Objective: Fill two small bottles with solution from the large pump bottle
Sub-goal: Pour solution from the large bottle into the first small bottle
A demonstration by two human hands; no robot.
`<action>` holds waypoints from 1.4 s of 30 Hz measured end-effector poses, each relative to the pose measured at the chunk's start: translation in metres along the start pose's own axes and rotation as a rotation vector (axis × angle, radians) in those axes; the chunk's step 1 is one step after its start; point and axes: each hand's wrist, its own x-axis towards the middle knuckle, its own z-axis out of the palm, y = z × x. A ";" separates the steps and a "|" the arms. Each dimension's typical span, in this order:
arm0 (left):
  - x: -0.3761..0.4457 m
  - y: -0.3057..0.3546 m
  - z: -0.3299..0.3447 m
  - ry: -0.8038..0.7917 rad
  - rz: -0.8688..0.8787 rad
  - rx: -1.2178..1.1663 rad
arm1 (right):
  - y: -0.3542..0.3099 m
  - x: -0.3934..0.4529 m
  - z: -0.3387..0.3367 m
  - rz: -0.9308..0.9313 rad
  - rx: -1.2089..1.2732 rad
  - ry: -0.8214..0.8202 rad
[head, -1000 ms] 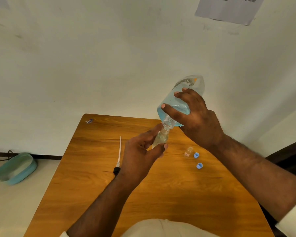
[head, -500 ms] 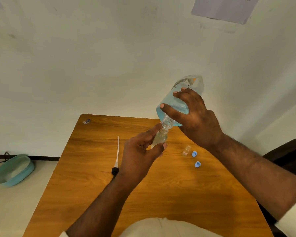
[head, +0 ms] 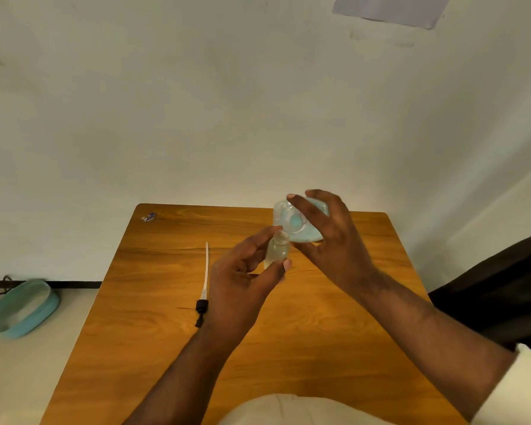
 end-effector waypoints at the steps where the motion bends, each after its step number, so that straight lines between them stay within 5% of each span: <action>1: -0.001 -0.002 0.000 0.005 -0.013 -0.014 | 0.004 -0.004 0.007 0.051 0.044 -0.014; 9: -0.001 -0.029 0.017 0.053 -0.117 -0.007 | 0.046 -0.033 0.072 0.626 0.570 -0.190; 13: 0.002 -0.041 0.033 0.067 -0.129 0.000 | 0.061 -0.055 0.096 0.720 0.707 -0.287; 25: 0.001 -0.074 0.094 0.181 -0.207 0.075 | 0.109 -0.064 0.105 0.550 0.734 -0.591; 31: -0.002 -0.092 0.123 0.217 -0.197 0.090 | 0.184 -0.102 0.079 0.481 0.274 -0.578; 37: -0.005 -0.111 0.150 0.210 -0.272 0.109 | 0.249 -0.138 0.080 0.294 -0.137 -1.006; 42: -0.006 -0.119 0.166 0.217 -0.309 0.098 | 0.252 -0.152 0.094 0.094 -0.175 -1.052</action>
